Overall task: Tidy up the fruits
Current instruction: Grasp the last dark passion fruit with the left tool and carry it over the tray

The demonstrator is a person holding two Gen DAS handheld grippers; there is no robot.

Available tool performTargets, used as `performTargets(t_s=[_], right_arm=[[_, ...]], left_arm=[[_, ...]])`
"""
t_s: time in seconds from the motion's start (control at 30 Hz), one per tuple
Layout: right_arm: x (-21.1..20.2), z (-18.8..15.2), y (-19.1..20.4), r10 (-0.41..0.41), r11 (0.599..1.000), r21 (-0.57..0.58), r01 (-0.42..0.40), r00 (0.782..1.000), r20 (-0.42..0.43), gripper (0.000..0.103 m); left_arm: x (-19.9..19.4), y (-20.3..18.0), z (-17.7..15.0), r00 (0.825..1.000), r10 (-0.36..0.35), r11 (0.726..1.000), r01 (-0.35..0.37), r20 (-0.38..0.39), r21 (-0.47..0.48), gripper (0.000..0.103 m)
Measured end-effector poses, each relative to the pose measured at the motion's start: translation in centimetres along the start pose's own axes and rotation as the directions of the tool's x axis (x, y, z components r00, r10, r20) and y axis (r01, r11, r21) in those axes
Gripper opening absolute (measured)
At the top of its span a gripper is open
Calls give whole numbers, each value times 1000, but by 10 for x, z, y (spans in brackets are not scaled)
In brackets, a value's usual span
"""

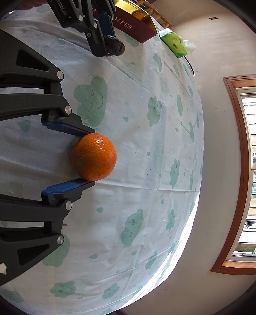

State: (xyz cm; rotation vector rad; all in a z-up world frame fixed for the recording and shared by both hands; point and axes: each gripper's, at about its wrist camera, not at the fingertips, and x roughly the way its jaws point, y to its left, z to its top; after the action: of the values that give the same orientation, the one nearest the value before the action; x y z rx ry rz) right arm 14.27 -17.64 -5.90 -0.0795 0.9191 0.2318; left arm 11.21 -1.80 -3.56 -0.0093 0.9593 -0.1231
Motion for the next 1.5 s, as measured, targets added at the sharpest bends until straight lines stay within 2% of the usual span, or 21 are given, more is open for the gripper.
performTargets(t_s=[0.27,0.37,0.57,0.73,0.93,1.1,1.5], right_arm=[[0,0,-1,0,1000,-1,0,1000,0,41],[0,0,0,-1,1000,-1,1,1000,0,41],[0,0,0,-1,1000,-1,1,1000,0,41],[0,0,-1,0,1000,0,0,1000,0,41],[0,0,0,0,1000,3,0,1000,0,41],[3,3,5,-4,1000,-5,4,1000,-5,53],[13,15,5,-16,1000,12,16,1000,-8,48]], left_arm=[[-59,24,-12,998,-22,1000,22,64,-8,37],[-79,40,-16,995,-6,1000,7,98,-9,37],[-102,90,-25,994,41,996,-32,103,-79,37],[-106,135,-38,990,117,983,-104,76,-151,37],[-107,162,-52,988,147,970,-133,55,-203,37],[-108,167,-55,988,144,969,-130,52,-213,37],[-103,171,-64,989,147,969,-139,22,-202,37]])
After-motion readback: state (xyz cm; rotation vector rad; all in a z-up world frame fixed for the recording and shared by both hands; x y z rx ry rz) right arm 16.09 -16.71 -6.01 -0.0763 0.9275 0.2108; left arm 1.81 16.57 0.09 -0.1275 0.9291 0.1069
